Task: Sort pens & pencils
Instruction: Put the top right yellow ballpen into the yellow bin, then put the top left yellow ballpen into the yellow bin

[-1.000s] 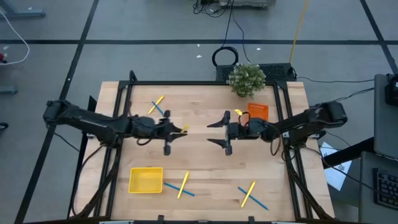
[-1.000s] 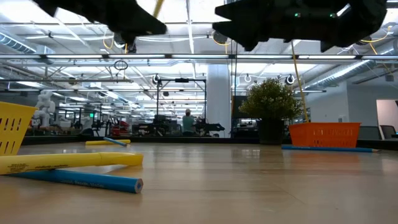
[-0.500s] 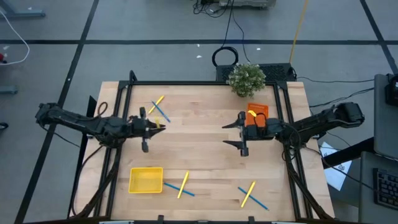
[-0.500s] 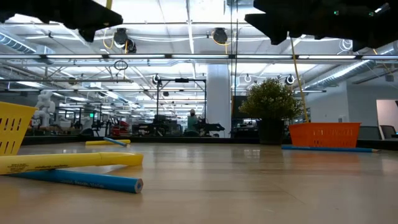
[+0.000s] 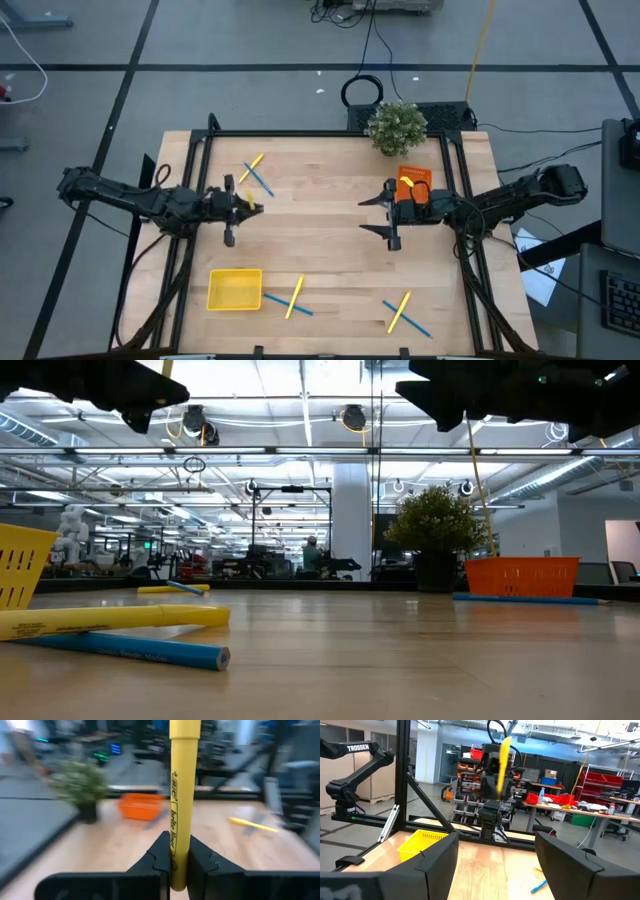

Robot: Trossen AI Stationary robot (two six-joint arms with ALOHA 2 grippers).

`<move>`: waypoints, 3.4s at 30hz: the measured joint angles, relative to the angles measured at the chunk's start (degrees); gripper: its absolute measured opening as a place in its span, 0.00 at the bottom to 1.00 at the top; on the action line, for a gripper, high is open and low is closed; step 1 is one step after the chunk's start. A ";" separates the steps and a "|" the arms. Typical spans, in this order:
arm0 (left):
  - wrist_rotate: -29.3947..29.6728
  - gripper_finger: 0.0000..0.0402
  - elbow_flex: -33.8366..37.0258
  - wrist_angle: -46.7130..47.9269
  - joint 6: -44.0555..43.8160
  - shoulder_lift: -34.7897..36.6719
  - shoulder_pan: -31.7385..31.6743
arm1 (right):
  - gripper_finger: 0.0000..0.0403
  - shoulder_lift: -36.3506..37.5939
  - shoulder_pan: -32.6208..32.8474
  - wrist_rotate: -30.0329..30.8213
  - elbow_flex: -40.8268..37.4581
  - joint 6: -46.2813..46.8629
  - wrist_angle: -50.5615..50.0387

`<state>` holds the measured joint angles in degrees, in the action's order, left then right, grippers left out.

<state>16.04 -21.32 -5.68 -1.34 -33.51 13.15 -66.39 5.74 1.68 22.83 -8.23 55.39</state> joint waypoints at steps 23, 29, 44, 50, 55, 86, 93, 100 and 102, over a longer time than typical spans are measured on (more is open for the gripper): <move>-6.45 0.06 -25.34 48.05 -45.76 -40.70 36.23 | 0.62 -0.01 0.00 0.00 0.02 -0.02 -0.02; -10.48 0.06 -27.65 52.56 -55.42 -46.51 40.00 | 0.62 0.00 0.00 0.00 0.02 0.00 -0.02; -14.19 0.13 -27.67 52.62 -58.38 -47.92 39.49 | 0.62 -0.02 0.00 0.01 0.04 1.46 -0.48; -14.24 0.27 -27.67 52.60 -59.02 -47.92 39.26 | 0.62 -0.01 0.00 0.01 0.04 1.42 -0.48; -15.16 0.31 -27.67 52.60 -59.12 -47.82 38.81 | 0.62 0.00 0.00 0.01 0.04 1.36 -0.48; -2.88 0.32 -6.70 -6.79 12.87 -20.90 -1.62 | 0.62 -0.01 -0.01 -0.01 0.04 1.42 -1.90; -4.14 0.32 1.37 -19.51 9.69 -18.74 -4.88 | 0.62 -0.02 -0.02 -0.01 0.04 1.33 -2.05; -4.03 0.32 1.38 -19.56 8.18 -17.76 -4.36 | 0.62 0.00 -0.02 -0.01 0.04 1.36 -2.07; -4.03 0.32 1.38 -19.40 8.35 -17.78 -4.39 | 0.62 0.00 0.00 -0.01 0.04 1.33 -2.11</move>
<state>12.01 -19.94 -25.08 7.01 -51.29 8.75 -66.39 5.74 1.67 22.87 -6.89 53.28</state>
